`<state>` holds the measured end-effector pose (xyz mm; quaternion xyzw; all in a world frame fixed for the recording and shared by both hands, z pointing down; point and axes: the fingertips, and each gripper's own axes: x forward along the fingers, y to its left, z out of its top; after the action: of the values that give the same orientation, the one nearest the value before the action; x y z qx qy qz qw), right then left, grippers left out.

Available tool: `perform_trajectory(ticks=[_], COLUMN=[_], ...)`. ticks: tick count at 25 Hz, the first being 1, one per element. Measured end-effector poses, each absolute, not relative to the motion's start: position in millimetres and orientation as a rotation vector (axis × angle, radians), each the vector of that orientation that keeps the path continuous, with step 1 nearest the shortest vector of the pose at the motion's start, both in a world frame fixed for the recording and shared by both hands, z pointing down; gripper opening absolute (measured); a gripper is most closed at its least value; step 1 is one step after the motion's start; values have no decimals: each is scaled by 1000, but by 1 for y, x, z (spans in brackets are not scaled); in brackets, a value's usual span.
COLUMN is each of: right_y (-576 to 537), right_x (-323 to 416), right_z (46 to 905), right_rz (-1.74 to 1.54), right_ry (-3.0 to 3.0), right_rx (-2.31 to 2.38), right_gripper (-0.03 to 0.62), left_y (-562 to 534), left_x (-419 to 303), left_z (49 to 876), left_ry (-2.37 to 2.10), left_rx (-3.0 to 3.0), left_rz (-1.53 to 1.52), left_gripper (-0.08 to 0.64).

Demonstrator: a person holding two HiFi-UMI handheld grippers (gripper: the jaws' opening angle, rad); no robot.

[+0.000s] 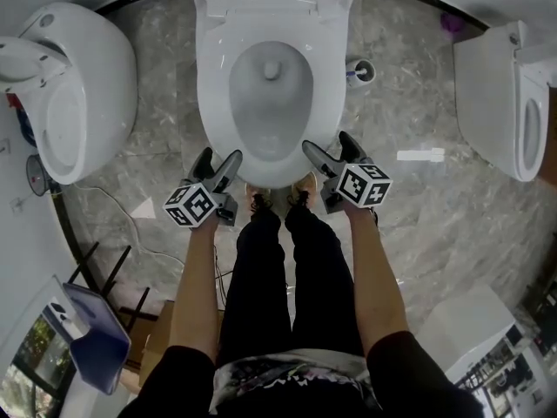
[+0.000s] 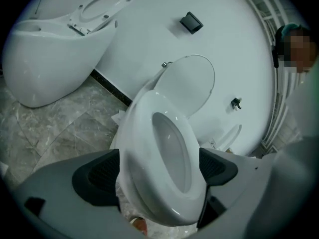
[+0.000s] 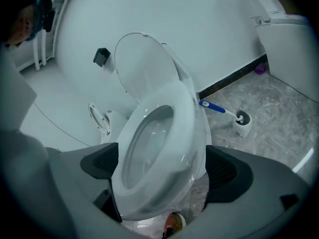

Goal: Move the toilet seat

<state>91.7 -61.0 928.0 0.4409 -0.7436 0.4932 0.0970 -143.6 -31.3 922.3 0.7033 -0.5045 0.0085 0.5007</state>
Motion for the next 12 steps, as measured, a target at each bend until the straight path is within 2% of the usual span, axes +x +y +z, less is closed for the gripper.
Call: perform_trajectory(ticks=[3,7,10,11,12], right_y=[-64,-68,-69,-69,-68], right_x=[85,87,99,103,106], right_z=[932,929,933,937,940], right_rz=[1466,1551,1628,1649,1664], right_ry=[-2208,-2198,-2152,-2132,-2109], right_rx=[1288,1355,1430,1446,1465], right_gripper=[531,483,383,344,296], left_y=[-35,-38,-38,-39,-38], left_x=[-134,-136,-140,-143,-147], left_z=[925,922,923,925,928], left_ry=[-1203,-1236,-1252,-1266,-1288], left_rx=[1691,1629,1580,1552,1517], left_rz=[-3,-62,-69,-78,-87], left_gripper=[486,486,483,471,425])
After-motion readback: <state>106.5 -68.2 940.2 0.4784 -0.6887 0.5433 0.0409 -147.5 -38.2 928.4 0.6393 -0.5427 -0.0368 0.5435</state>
